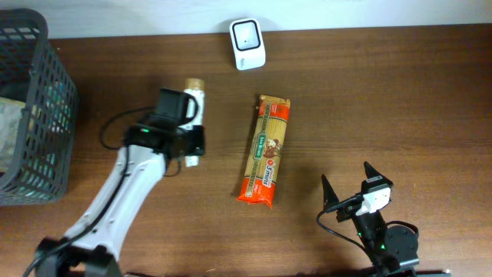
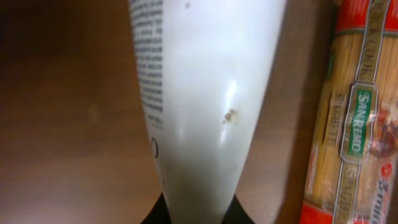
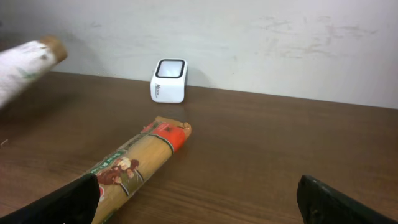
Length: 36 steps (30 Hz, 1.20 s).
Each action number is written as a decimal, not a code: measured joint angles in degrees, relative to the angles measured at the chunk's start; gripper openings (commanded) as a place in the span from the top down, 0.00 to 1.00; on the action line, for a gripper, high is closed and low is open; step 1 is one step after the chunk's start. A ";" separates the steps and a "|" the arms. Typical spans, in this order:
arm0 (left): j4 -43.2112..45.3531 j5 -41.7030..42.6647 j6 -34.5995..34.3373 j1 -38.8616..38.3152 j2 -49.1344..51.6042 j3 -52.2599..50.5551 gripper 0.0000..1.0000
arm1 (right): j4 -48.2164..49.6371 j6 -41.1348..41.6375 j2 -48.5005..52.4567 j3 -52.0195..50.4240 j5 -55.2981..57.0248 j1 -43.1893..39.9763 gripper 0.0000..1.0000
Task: Scan the item barcode
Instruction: 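Place the white tube beside the spaghetti pack with the left gripper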
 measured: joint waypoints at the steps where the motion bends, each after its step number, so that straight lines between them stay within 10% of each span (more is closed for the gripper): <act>1: 2.69 -0.22 -1.18 -2.21 1.44 -1.88 1.00 | 0.00 -0.02 0.02 0.00 0.04 0.00 0.01; 7: 10.12 -0.44 -4.37 -16.85 12.59 -3.91 0.94 | 0.00 -0.04 0.02 0.00 0.04 0.00 0.01; 12: 11.08 -0.68 -5.16 -17.18 12.59 -3.87 0.25 | 0.00 -0.02 0.02 0.00 0.04 0.00 0.01; 17: 5.70 -0.68 -5.31 -17.16 12.55 2.51 0.00 | 0.00 0.00 0.00 0.00 0.04 0.00 0.01; 26: -8.96 -5.18 7.13 -4.90 -5.29 27.63 0.01 | 0.00 -0.04 0.04 0.00 0.04 0.02 0.01; 36: 3.82 -6.10 10.93 40.19 -14.16 29.57 0.01 | 0.00 -0.02 0.04 0.00 0.04 0.00 0.01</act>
